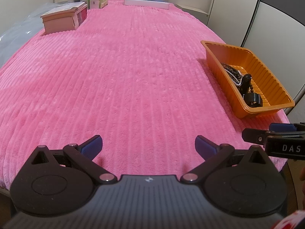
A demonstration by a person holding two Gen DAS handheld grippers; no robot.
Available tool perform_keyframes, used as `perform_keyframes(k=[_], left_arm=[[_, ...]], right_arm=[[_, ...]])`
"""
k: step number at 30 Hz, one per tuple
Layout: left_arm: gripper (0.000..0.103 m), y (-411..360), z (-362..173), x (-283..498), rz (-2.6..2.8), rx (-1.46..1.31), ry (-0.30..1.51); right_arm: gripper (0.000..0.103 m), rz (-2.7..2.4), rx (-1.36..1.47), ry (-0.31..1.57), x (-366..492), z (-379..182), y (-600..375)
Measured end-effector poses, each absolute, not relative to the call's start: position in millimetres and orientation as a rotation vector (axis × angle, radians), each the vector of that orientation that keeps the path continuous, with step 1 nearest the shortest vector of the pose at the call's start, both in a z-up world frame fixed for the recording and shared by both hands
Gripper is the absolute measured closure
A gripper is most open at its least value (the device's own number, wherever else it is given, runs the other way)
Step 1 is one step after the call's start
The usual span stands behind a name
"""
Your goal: Organize jewelry
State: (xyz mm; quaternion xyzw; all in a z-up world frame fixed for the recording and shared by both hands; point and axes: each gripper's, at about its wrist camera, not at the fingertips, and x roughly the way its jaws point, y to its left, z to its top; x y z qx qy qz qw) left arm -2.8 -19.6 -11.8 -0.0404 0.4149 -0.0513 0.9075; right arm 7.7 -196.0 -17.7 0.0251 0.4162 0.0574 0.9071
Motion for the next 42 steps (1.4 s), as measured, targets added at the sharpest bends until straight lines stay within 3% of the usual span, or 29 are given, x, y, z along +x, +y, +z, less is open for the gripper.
perform_keyframes(k=[42], left_arm=[[0.000,-21.9,-6.5,-0.9,-0.115,-0.073,0.851]], right_arm=[[0.022,0.125,0.037,0.845,9.5,-14.2,-194.7]])
